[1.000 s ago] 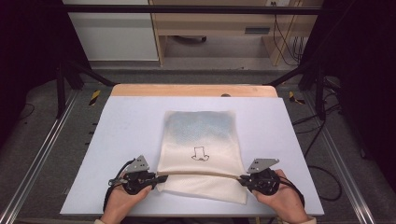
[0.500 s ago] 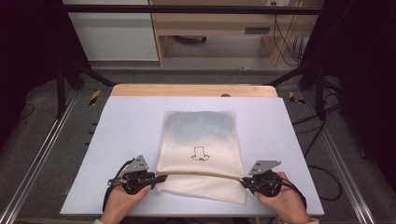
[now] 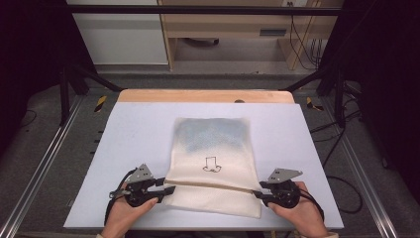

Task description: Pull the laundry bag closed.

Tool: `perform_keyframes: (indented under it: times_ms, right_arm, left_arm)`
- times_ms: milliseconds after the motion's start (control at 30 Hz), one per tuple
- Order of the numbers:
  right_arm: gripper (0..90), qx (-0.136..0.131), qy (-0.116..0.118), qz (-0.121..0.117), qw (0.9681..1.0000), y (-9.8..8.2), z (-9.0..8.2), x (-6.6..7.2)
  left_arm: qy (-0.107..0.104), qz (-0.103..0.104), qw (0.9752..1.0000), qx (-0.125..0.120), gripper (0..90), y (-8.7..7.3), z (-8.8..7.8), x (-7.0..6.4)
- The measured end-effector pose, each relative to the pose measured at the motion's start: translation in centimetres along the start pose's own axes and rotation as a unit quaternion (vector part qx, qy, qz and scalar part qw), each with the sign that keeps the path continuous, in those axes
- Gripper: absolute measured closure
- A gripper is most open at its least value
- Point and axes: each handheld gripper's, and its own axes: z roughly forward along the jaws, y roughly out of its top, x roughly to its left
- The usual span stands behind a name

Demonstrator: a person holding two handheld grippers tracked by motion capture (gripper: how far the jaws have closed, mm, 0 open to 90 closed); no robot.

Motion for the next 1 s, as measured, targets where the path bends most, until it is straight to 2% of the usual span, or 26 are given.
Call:
perform_keyframes:
  times_ms: [100,200,267,367,500,567,633,700,767,833,900,1000]
  right_arm:
    - [36.5,-0.03,-0.031,0.018,0.9989,0.3,-0.1,-0.4]
    - [24.3,-0.055,-0.072,0.03,0.9954,0.5,-0.1,-0.8]
    - [18.8,-0.065,-0.092,0.039,0.9928,0.5,-0.2,-1.2]
    - [12.2,-0.083,-0.122,0.059,0.9873,0.3,-0.6,-2.1]
    - [7.0,-0.112,-0.159,0.089,0.9768,-0.1,-1.4,-3.9]
    - [6.8,-0.114,-0.17,0.101,0.9735,-0.5,-1.6,-4.8]
    - [7.4,-0.111,-0.18,0.114,0.9707,-1.0,-1.7,-5.5]
    - [8.5,-0.104,-0.197,0.111,0.9687,-1.7,-1.7,-6.1]
    - [9.0,-0.096,-0.204,0.119,0.9671,-2.2,-1.7,-6.5]
    - [9.2,-0.099,-0.203,0.12,0.9668,-2.7,-1.7,-6.7]
    - [9.5,-0.094,-0.21,0.119,0.9658,-2.9,-1.7,-6.9]
    - [10.0,-0.085,-0.215,0.12,0.9654,-3.2,-1.6,-7.0]
  left_arm:
    - [0.034,0.005,0.9993,-0.015,38.3,0.1,-1.0,0.3]
    - [0.064,0.009,0.9976,-0.026,28.3,0.1,-1.9,1.0]
    - [0.088,0.009,0.9955,-0.035,21.9,0.1,-2.3,1.7]
    - [0.122,0.016,0.9916,-0.041,13.0,0.2,-2.9,2.8]
    - [0.144,0.029,0.9881,-0.048,7.0,0.0,-3.3,4.3]
    - [0.15,0.031,0.9869,-0.051,5.2,-0.1,-3.4,5.2]
    - [0.165,0.027,0.9841,-0.061,5.1,-0.1,-3.4,6.0]
    - [0.174,0.023,0.9821,-0.07,5.1,-0.2,-3.6,6.8]
    - [0.183,0.024,0.9799,-0.076,5.1,-0.4,-3.9,7.5]
    - [0.196,0.022,0.9775,-0.077,4.9,-0.7,-4.3,8.2]
    - [0.209,0.012,0.9747,-0.078,4.6,-1.0,-4.5,9.0]
    - [0.222,0.002,0.9721,-0.075,4.6,-1.3,-4.6,10.1]
